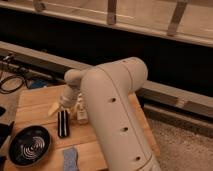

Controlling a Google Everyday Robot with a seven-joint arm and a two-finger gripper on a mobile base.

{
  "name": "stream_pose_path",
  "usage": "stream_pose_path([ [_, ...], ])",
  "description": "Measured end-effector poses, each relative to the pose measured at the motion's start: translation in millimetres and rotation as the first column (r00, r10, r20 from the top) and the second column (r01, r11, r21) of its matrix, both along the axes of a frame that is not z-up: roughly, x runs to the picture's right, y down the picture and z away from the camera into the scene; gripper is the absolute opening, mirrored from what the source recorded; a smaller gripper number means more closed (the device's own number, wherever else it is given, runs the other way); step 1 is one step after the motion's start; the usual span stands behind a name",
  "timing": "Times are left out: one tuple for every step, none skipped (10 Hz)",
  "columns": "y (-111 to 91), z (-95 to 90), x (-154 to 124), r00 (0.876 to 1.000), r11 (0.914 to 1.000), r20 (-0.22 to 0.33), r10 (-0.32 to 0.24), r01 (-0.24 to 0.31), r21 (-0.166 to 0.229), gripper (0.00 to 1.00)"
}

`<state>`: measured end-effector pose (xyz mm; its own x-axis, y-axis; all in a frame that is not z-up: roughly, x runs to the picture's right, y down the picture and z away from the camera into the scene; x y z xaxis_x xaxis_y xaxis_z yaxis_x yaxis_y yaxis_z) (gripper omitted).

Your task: Place the eraser in the ceramic cup

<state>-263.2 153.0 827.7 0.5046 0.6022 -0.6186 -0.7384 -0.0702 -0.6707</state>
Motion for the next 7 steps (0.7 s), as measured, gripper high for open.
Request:
stream_pose_path([
  [1,-0.3,-9,0.998,0.9983,-0.024,-0.054,0.055,0.02,0.8],
  [2,-2.4,-19,0.992,0.9915,-0.059,-0.115,0.118,0.054,0.8],
  [1,-2.1,-22,0.981,0.9814,-0.107,-0.163,0.172,0.085,0.8],
  [2,-2.0,-24,0.967,0.9687,-0.153,-0.203,0.221,0.113,0.8],
  [2,-0.1,-26,0.957,0.9583,-0.188,-0.222,0.25,0.138,0.8],
  [4,2.3,-22,0.955,0.9582,-0.198,-0.221,0.25,0.139,0.8],
  [5,4.0,-17,0.956,0.9602,-0.205,-0.211,0.242,0.14,0.8],
])
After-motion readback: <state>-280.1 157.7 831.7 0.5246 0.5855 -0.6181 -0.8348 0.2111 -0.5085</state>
